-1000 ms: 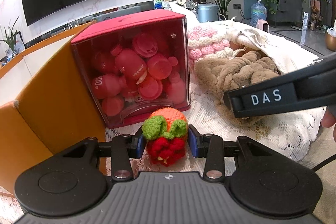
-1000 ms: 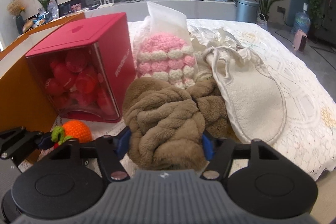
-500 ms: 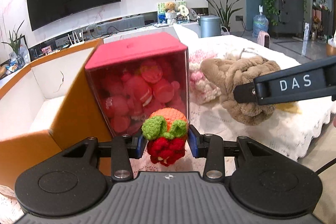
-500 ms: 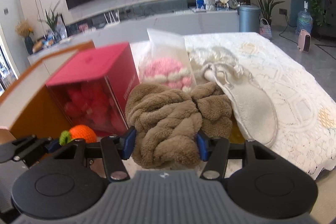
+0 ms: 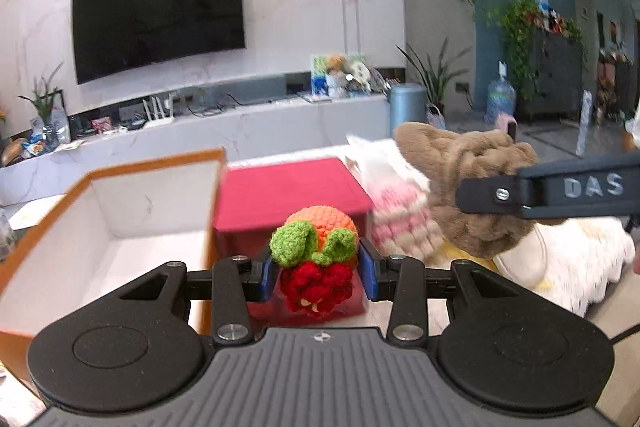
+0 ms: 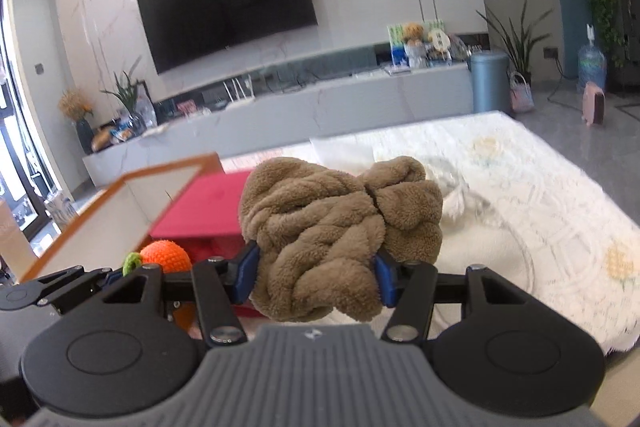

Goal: Organize soft objects
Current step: 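Lift the brown towel with the right gripper and carry it over the white box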

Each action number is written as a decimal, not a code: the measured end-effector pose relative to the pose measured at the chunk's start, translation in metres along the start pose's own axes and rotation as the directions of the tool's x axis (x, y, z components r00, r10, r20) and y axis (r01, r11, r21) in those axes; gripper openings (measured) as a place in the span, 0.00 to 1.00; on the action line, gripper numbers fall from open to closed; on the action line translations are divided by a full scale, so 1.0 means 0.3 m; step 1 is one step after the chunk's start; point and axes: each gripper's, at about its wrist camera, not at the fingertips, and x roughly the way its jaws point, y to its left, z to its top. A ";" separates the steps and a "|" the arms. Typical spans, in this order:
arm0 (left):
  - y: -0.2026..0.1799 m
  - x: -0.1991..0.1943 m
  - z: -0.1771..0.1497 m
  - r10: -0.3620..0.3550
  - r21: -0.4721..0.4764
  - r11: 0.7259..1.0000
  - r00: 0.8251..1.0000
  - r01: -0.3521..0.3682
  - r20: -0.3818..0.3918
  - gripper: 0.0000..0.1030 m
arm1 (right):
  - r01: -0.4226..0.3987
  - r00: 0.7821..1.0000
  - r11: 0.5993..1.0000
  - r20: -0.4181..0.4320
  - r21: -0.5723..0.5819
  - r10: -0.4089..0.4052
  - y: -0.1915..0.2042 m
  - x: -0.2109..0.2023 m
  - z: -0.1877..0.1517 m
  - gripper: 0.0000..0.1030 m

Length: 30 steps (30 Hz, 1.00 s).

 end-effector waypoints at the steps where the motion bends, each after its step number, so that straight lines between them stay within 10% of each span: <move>1: 0.014 -0.009 0.014 0.008 -0.012 1.000 1.000 -0.007 0.010 0.45 | -0.006 1.000 1.000 0.013 -0.004 0.006 0.009 -0.014 0.009 0.55; 15: 0.286 -0.111 0.135 0.289 -0.095 0.955 0.951 -0.279 0.111 0.45 | -0.137 0.983 0.962 0.084 -0.238 0.161 0.410 -0.090 0.126 0.55; 26: 0.555 0.012 0.085 0.186 -0.253 0.939 0.962 -0.235 -0.202 0.45 | -0.231 0.971 0.898 -0.039 -0.375 0.234 0.707 0.079 0.057 0.55; 30: 0.600 0.038 0.044 0.192 -0.226 0.939 0.939 -0.261 -0.286 0.45 | -0.216 0.976 0.895 -0.094 -0.390 0.195 0.714 0.169 0.027 0.55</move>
